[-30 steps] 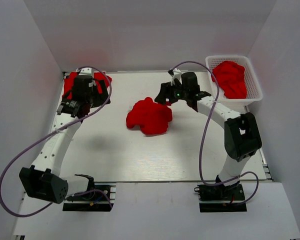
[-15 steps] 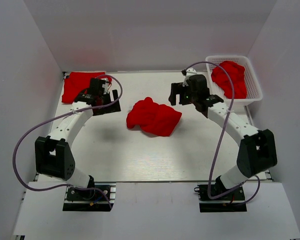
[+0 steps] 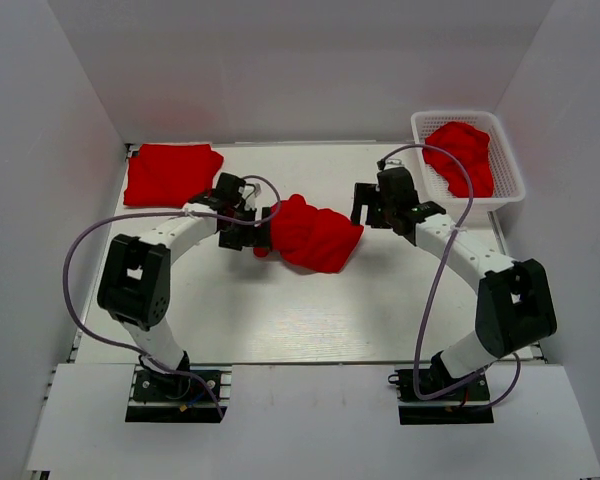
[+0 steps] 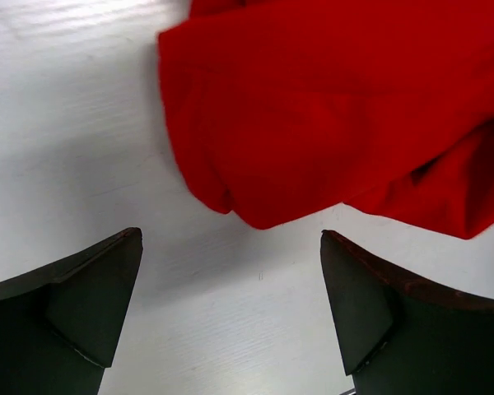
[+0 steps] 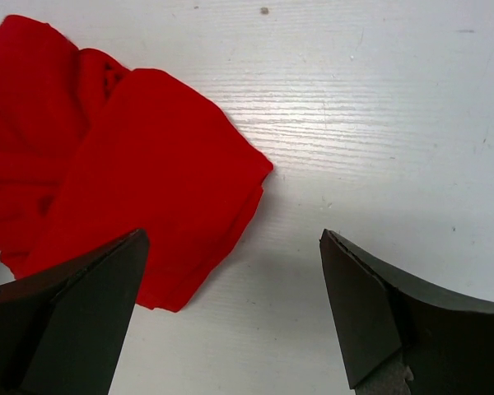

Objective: Fold and stack the t-shirts
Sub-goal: Flatten out the tshirt

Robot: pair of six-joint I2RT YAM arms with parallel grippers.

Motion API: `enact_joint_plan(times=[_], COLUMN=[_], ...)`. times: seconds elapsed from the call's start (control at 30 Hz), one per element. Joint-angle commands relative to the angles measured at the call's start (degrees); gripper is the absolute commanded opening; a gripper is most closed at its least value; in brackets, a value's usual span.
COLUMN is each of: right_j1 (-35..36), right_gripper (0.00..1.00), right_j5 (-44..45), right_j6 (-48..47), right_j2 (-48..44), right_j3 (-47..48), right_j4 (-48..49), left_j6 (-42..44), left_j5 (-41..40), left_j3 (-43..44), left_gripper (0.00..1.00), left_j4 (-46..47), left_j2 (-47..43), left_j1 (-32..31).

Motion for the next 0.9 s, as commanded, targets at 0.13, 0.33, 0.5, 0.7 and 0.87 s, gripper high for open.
enact_joint_plan(times=[0.13,0.33,0.5,0.7,0.87], right_j1=[-0.1,-0.1,-0.4,-0.5,-0.5], right_gripper=[0.9,0.9,0.9,0.87,0.73], right_j5=[-4.9,-7.3,-6.4,-11.3,-15.3], right_j6=[3.9,5.3,6.2,8.1,10.0], right_j2=[3.6,8.2,11.1,13.8,14.6], right_j3=[0.3,2.2,2.5,3.2,3.7], right_j4=[2.7,4.0,4.1,5.9,5.9], left_j6=[1.2,1.2,1.7,2.3,2.3], left_j5=[1.6,-1.5,-2.1,-0.7,-1.2], left_j3=[2.3,5.2,5.7,4.6,2.5], left_gripper=[0.91,0.68,0.37,0.0,0.0], left_j4=[2.2,2.8,4.1,6.6,8.0], left_j2=[5.6,10.1,10.2,8.2,4.4], left_j1=[-2.0,-2.5,-2.5,-2.5,-2.5])
